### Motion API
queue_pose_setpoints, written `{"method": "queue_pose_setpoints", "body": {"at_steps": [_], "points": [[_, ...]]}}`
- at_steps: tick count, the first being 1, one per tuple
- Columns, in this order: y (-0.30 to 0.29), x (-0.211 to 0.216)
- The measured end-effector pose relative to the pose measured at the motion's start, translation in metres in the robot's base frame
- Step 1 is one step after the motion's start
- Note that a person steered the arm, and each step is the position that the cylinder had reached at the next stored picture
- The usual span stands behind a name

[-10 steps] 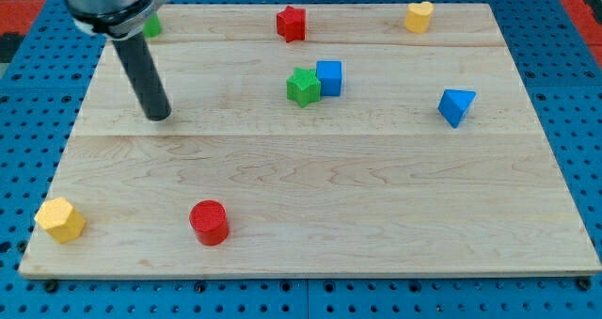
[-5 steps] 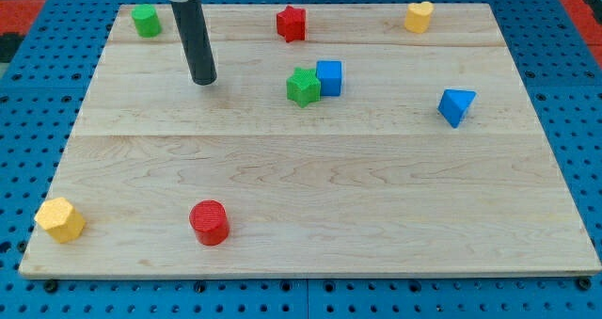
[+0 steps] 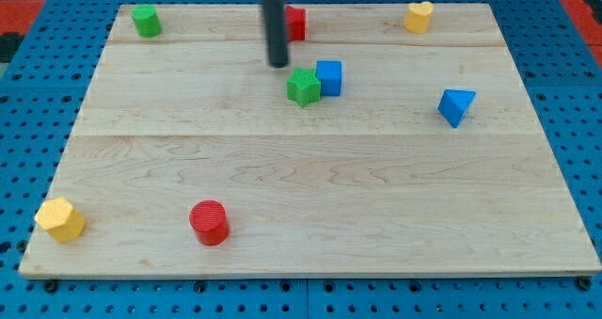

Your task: Push the blue cube towards center

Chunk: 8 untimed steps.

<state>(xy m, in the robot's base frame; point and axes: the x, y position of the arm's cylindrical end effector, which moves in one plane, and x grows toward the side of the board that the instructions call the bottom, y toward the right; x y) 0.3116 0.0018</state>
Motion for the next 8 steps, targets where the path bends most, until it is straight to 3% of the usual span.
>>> {"method": "queue_pose_setpoints", "body": {"at_steps": [1, 2, 3, 4, 6, 8], "points": [[0.075, 0.016], [0.074, 0.067], [0.077, 0.016], [0.039, 0.006], [0.059, 0.12], [0.02, 0.133]]}}
